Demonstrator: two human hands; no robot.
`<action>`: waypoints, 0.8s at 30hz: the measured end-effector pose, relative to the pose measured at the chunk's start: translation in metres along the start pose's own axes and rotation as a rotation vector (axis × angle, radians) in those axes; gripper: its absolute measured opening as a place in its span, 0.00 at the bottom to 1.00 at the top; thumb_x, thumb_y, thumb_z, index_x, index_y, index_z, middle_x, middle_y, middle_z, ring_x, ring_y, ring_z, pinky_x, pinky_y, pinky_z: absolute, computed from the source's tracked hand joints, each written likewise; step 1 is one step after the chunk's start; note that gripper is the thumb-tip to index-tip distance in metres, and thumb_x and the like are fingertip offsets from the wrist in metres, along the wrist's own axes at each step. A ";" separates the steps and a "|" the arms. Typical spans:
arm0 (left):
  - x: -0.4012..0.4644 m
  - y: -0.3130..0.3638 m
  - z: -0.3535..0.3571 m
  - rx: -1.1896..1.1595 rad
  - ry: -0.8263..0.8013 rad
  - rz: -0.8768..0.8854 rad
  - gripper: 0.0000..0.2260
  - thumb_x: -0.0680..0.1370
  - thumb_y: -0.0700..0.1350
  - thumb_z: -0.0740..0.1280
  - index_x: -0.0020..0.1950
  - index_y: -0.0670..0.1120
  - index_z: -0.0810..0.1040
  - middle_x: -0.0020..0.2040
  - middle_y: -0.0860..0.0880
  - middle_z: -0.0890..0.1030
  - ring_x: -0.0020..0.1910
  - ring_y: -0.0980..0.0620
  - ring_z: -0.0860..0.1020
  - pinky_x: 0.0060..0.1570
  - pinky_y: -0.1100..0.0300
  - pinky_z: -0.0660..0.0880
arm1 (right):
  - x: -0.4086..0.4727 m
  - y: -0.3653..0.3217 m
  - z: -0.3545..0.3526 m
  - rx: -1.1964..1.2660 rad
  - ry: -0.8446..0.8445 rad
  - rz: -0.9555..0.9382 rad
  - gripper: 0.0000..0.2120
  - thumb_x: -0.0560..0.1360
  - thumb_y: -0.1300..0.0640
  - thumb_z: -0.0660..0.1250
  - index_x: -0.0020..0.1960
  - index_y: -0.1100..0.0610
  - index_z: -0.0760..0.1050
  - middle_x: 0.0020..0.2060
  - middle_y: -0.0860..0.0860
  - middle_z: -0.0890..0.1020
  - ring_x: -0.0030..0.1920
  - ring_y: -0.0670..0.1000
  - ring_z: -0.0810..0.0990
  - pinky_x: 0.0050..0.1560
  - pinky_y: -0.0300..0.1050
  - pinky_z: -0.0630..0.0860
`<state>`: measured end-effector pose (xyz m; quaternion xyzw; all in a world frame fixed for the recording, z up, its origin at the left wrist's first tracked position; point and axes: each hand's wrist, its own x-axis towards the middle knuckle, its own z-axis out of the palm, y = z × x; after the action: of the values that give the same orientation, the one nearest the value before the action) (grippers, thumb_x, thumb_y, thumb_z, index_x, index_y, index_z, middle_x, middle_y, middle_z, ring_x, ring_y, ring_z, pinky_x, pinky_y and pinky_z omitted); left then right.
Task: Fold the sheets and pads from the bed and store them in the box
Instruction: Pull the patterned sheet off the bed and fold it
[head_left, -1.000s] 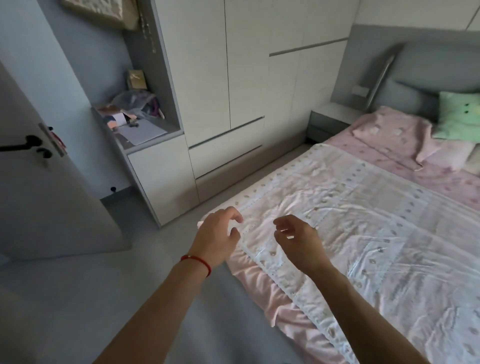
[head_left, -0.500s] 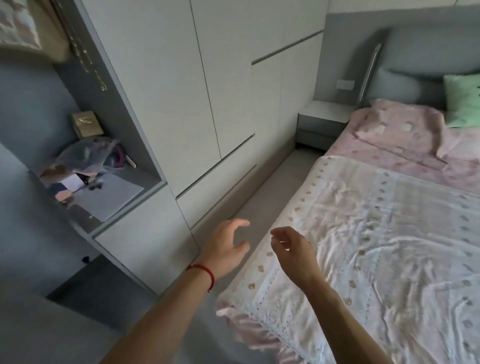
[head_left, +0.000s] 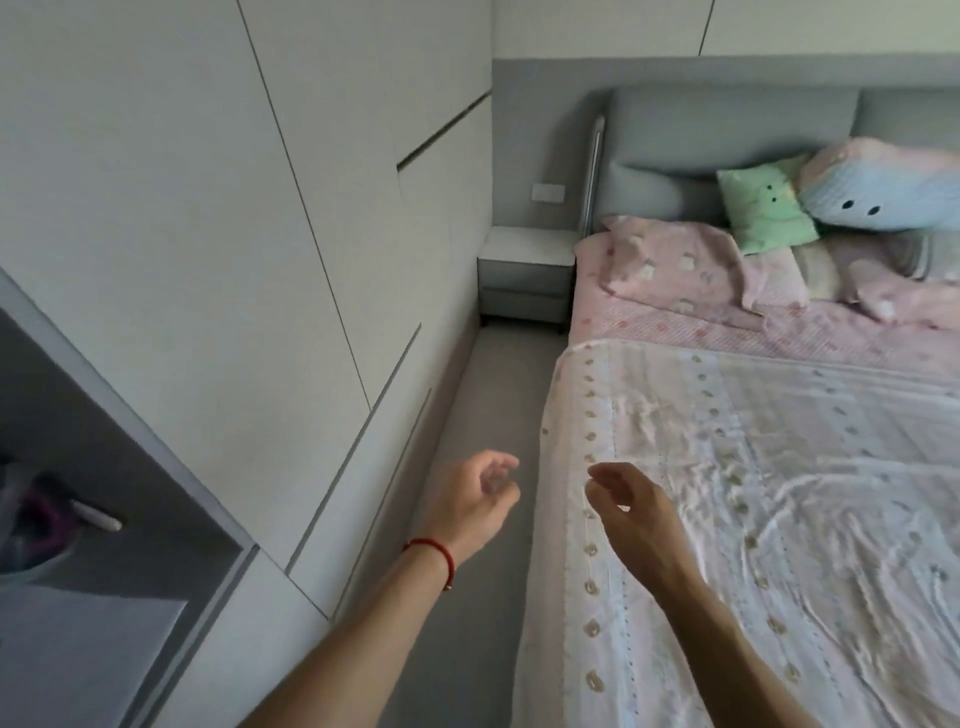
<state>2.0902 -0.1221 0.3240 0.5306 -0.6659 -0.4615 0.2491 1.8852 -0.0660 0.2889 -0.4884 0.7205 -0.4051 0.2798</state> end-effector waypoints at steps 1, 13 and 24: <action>0.016 -0.006 -0.016 0.048 -0.046 -0.002 0.13 0.79 0.43 0.69 0.62 0.53 0.80 0.62 0.53 0.81 0.62 0.57 0.78 0.64 0.57 0.75 | 0.005 -0.008 0.009 -0.005 0.041 0.024 0.10 0.81 0.52 0.68 0.61 0.50 0.80 0.49 0.36 0.81 0.49 0.34 0.79 0.44 0.27 0.70; 0.251 -0.027 -0.062 0.283 -0.292 0.018 0.15 0.79 0.45 0.68 0.65 0.54 0.77 0.66 0.52 0.78 0.63 0.52 0.77 0.55 0.62 0.70 | 0.179 0.009 0.087 -0.058 0.114 0.279 0.12 0.81 0.50 0.66 0.63 0.50 0.77 0.52 0.43 0.83 0.50 0.38 0.80 0.42 0.34 0.75; 0.607 -0.059 0.089 0.429 -0.499 -0.098 0.14 0.79 0.44 0.67 0.65 0.54 0.76 0.67 0.52 0.77 0.62 0.53 0.76 0.56 0.62 0.71 | 0.521 0.199 0.097 -0.170 -0.080 0.578 0.26 0.80 0.49 0.67 0.76 0.50 0.67 0.74 0.53 0.73 0.66 0.55 0.77 0.64 0.49 0.74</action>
<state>1.8552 -0.6604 0.1355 0.4729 -0.7621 -0.4379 -0.0614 1.6769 -0.5421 0.0649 -0.3001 0.8495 -0.2272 0.3696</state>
